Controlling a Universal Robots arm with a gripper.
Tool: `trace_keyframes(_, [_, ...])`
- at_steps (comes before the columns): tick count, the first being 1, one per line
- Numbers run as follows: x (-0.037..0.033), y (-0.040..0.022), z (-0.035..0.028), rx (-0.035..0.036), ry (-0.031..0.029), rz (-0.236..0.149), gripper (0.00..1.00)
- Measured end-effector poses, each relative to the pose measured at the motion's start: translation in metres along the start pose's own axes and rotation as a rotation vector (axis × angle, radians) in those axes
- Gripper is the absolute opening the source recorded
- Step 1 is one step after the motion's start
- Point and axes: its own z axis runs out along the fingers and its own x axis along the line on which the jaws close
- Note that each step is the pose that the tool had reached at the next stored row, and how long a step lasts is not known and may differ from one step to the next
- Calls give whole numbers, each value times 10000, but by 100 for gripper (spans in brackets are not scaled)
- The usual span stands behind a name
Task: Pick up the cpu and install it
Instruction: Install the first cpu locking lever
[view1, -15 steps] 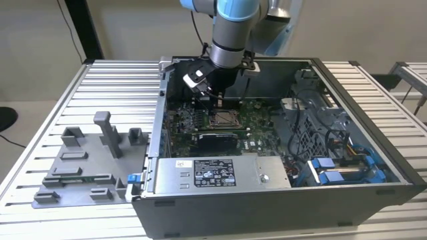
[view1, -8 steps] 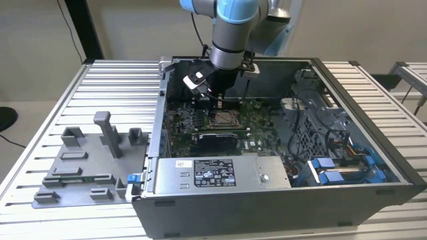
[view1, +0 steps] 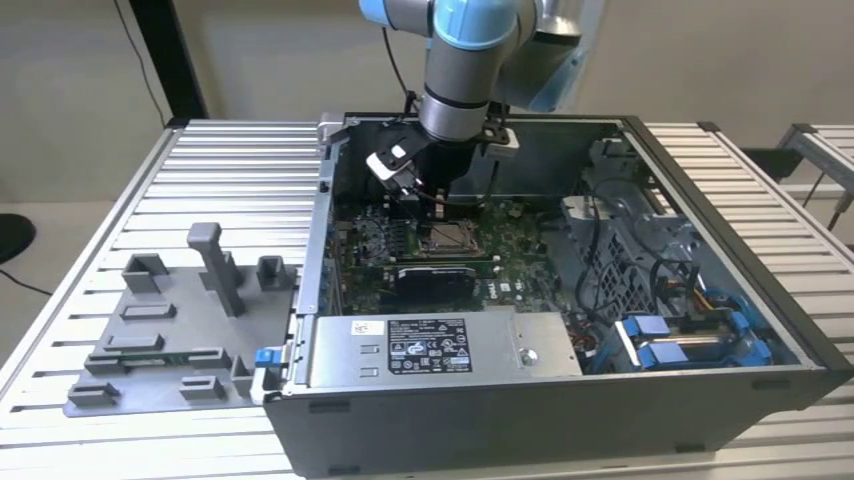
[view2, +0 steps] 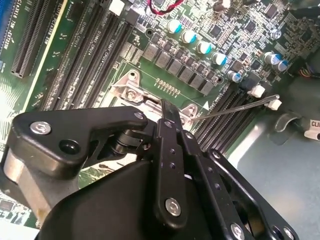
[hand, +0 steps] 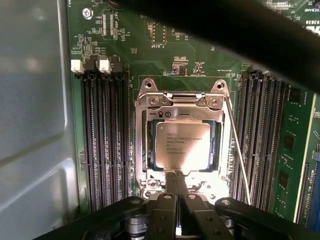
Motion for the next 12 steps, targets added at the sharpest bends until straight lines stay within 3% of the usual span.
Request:
trace_keyframes(9, [5, -27, -226, 29, 58, -5, 0])
trace_keyframes(12, [10, -40, -340, 35, 58, -4, 0])
